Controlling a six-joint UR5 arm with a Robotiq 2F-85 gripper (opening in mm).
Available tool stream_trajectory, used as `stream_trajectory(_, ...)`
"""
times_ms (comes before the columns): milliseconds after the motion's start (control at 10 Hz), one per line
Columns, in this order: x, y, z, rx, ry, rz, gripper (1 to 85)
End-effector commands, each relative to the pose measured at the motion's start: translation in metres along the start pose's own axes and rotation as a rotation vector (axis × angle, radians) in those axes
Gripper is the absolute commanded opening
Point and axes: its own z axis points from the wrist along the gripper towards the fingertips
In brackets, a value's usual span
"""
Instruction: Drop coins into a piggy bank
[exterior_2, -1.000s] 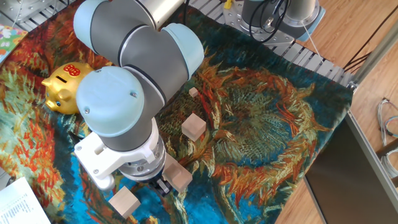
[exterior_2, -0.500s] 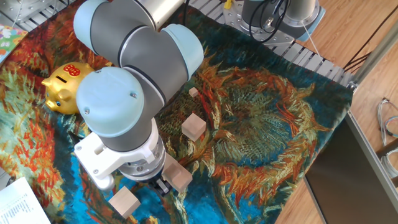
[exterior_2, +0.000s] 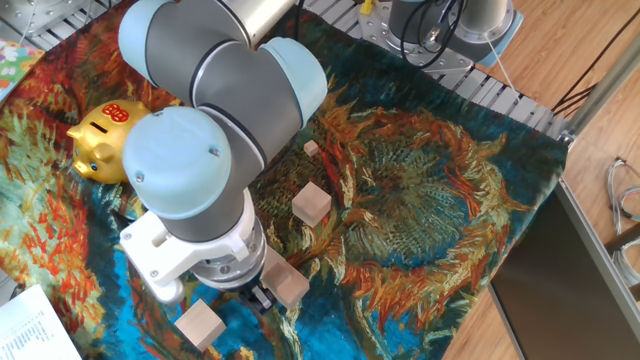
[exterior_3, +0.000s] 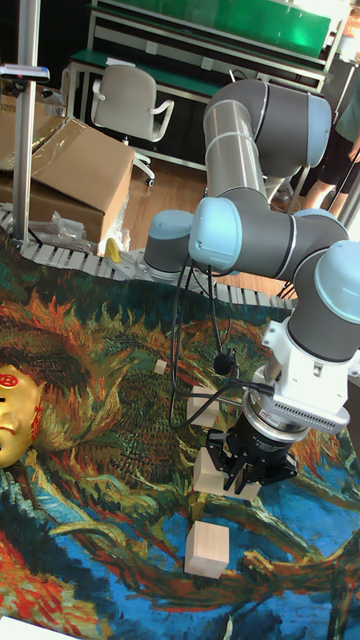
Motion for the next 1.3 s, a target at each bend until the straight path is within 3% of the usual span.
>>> stream_trajectory(0,0.0012,0.0027,0.0005,-0.015,0.0,0.005,20.7)
stream_trajectory(1200,0.0044,0.0003,0.0066,-0.018,-0.007,0.0,20.0)
